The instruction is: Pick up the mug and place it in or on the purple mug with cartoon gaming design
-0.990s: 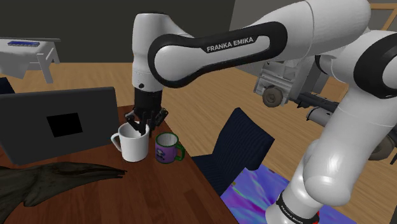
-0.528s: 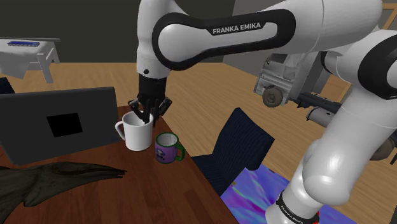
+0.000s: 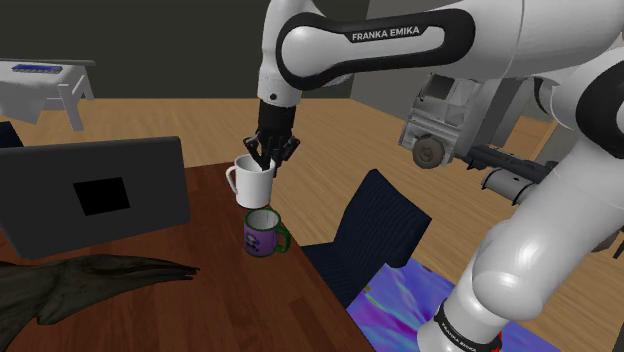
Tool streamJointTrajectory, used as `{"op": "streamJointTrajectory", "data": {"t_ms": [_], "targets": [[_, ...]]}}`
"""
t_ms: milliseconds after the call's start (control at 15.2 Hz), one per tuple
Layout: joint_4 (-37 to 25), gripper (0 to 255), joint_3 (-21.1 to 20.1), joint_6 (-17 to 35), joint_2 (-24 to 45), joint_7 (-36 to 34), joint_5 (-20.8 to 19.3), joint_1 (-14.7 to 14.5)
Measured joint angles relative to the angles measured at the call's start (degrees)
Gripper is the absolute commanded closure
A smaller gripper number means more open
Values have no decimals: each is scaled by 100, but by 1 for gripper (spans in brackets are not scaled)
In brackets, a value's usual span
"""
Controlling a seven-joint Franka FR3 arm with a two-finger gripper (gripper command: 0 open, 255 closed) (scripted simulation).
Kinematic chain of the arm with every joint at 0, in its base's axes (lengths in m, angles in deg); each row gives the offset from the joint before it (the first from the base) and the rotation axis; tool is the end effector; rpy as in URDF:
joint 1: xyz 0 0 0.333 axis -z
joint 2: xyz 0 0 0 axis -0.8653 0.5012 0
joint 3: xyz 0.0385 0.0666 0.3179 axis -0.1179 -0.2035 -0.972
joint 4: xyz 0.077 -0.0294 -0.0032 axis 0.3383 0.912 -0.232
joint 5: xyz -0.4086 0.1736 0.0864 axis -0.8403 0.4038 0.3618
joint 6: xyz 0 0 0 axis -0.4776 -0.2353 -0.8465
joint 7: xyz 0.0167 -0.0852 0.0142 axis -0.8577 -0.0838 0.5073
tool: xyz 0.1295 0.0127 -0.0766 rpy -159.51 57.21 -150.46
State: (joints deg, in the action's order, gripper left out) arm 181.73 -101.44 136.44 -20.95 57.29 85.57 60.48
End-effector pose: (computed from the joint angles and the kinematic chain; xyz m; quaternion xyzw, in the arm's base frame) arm 0.5458 0.2214 0.4897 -0.9937 0.1060 -0.0086 0.0340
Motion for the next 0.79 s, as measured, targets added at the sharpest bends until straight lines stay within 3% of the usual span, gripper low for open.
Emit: {"op": "streamJointTrajectory", "data": {"t_ms": [264,792], "targets": [[212,255,209,8,-185,371,53,135],[738,255,204,600,-108,435,52,139]]}}
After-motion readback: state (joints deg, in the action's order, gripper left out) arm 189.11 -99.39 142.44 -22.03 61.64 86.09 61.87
